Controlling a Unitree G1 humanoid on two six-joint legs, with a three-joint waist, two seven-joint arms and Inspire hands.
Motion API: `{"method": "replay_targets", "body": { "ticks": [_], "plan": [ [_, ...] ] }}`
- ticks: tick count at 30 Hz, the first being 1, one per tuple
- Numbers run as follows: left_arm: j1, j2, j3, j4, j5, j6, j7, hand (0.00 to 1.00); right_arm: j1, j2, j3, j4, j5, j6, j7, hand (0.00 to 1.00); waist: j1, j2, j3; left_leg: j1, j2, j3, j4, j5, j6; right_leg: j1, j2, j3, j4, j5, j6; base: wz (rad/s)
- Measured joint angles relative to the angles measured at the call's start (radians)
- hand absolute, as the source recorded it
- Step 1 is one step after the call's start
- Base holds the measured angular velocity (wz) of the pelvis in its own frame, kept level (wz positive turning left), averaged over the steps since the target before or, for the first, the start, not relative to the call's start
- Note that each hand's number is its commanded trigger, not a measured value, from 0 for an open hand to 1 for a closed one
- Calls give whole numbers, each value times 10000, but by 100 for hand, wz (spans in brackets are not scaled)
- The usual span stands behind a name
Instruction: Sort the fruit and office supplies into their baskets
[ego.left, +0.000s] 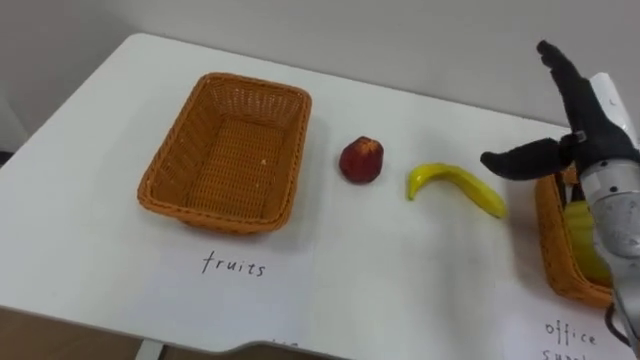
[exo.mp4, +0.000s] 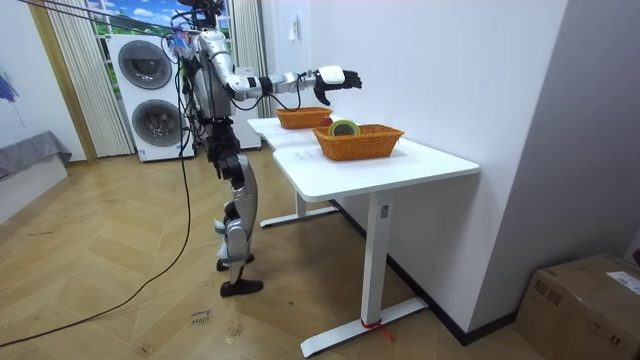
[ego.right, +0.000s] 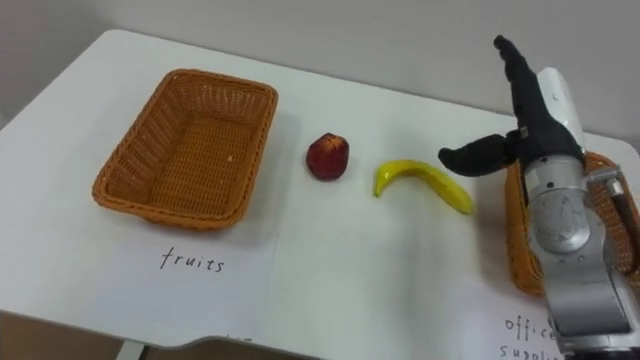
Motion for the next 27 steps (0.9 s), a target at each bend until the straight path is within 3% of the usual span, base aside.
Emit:
{"method": "replay_targets", "body": {
  "ticks": [7, 11, 24, 27],
  "plan": [
    [-152, 23, -209, -7, -49, 0, 94, 0, -177, -331, 587, 924, -6, 9, -15, 0, 75, -73, 71, -251, 9, -27, 55, -1, 1, -196, -11, -83, 13, 19, -6, 2],
    [-237, 25, -419, -9, -53, -6, 96, 0, -258, -331, 762, 1162, -6, 11, -3, 0, 49, -101, 81, -413, 10, -71, 134, -1, 2, -299, -16, -158, 18, 20, -6, 3],
    [-247, 32, -546, -10, -132, -144, 262, 0, -376, -346, 860, 1044, -1153, -3, 329, 0, 74, -189, 44, -416, 15, -81, 127, -1, 1, -287, -8, -166, 17, 21, -8, 0],
    [-204, 46, -703, -12, -143, -210, 241, 0, -377, -424, 962, 1045, -1213, 0, 584, 0, 239, -224, 51, -308, 25, 7, 91, -1, 2, -239, -2, -38, 17, 21, -8, -7]
  ]
}}
